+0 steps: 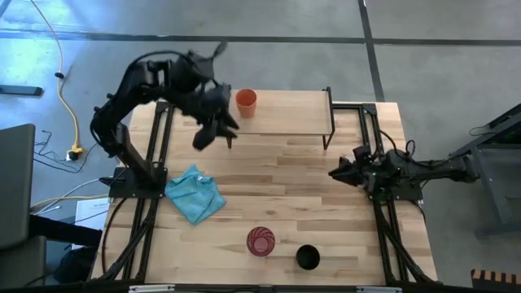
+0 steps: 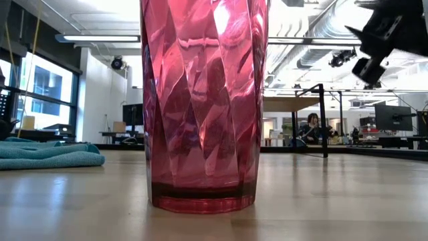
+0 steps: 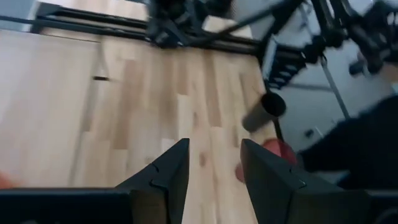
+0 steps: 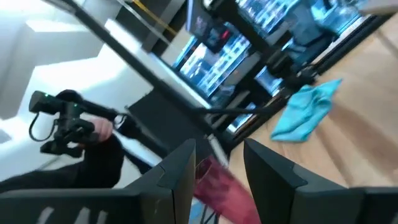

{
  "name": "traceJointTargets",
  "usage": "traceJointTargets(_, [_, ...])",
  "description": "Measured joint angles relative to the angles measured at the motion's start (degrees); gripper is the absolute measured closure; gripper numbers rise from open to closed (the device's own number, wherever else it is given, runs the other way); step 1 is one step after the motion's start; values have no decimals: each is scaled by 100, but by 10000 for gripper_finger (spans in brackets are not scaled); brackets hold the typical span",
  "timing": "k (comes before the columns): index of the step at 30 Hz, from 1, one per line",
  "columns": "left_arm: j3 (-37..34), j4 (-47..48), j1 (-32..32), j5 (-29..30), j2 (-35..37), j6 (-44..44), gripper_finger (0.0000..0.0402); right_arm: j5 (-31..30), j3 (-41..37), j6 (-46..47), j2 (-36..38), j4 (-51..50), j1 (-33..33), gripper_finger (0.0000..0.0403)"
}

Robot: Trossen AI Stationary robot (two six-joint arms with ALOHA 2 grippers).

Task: Stack small to large cups/mugs on shelf
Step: Put the black cup on the shelf

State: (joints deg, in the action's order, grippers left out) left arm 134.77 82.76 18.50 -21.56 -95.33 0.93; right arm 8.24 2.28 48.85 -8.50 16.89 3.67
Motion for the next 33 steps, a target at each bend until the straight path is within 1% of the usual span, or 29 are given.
traceJointTargets(3, [-83,-45,-396,50,-4,-11,268,-276,370,-551,-129,-94,378,274])
traceJointTargets(8, [-165,-302,-801,60,-5,-177,268,-770,1348,-2007,-578,-163,870,274])
traceJointTargets(11, [-166,-517,-983,72,-6,-261,268,-933,2061,-2519,-966,-759,1095,274])
traceJointTargets(13, [-167,-600,-1082,70,-6,-277,268,-1030,2565,-2626,-1281,-1479,1228,274])
traceJointTargets(18, [-167,-608,-1332,182,-6,-410,268,-1220,3710,-2346,-2296,-3530,1607,274])
traceJointTargets(20, [-167,-559,-1443,184,-6,-437,268,-1228,4069,-2189,-2737,-4063,1775,274])
traceJointTargets(22, [-167,-474,-1602,311,-6,-450,268,-1228,4374,-2141,-3162,-4359,1968,274])
traceJointTargets(25, [-167,-266,-1872,716,-6,-486,268,-1256,4843,-2138,-3721,-4453,2268,274])
traceJointTargets(27, [-167,-97,-2047,997,-6,-570,268,-1434,5158,-2117,-4048,-4603,2516,274])
traceJointTargets(30, [-169,13,-2292,1376,18,-648,268,-1819,5637,-1875,-4497,-5254,2931,274])
traceJointTargets(33, [-169,12,-2488,1743,66,-692,268,-2076,5971,-1251,-4890,-6089,3325,274])
